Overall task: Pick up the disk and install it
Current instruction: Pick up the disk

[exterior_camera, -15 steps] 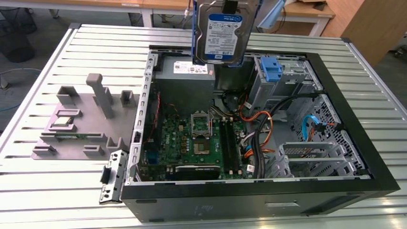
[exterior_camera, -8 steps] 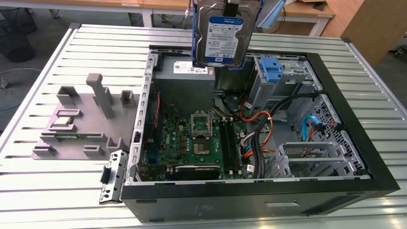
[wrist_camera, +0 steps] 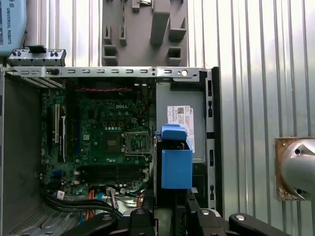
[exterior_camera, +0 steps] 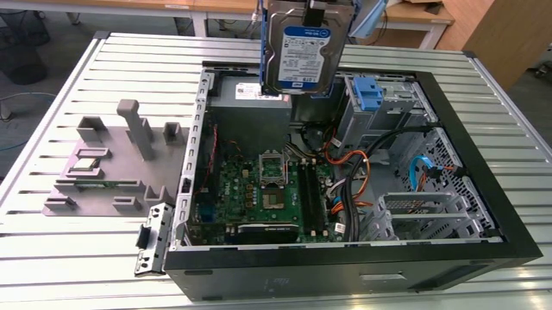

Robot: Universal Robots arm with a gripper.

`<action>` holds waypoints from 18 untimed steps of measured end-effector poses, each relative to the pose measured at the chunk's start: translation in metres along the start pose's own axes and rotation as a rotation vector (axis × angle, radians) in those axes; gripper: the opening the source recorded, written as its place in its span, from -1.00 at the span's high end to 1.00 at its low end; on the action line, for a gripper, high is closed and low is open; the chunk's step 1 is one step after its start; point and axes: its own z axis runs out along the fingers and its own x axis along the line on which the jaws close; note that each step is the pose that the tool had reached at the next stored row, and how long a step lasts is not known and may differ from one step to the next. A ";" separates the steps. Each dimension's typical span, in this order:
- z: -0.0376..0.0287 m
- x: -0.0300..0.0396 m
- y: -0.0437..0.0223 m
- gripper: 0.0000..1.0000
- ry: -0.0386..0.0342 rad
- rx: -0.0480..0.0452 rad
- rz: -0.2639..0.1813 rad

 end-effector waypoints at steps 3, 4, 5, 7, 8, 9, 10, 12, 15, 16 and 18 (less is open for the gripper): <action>0.0000 0.0025 -0.0001 0.31 0.0000 0.0000 0.000; 0.0000 0.0033 -0.0001 0.31 0.0000 0.0000 0.000; 0.0000 0.0040 -0.0002 0.31 0.0000 0.0000 0.000; -0.0001 0.0054 -0.0002 0.31 0.0001 0.0000 0.000; -0.0001 0.0061 -0.0002 0.31 0.0001 0.0000 0.000; -0.0001 0.0068 -0.0003 0.31 0.0000 0.0000 0.000; 0.0000 0.0075 -0.0003 0.31 0.0000 0.0000 0.000; 0.0000 0.0087 -0.0003 0.31 0.0000 0.0000 0.000; -0.0001 0.0108 -0.0004 0.31 0.0001 0.0000 0.000; 0.0000 0.0116 -0.0005 0.31 0.0000 0.0000 0.000; -0.0001 0.0136 -0.0005 0.31 0.0000 0.0000 0.000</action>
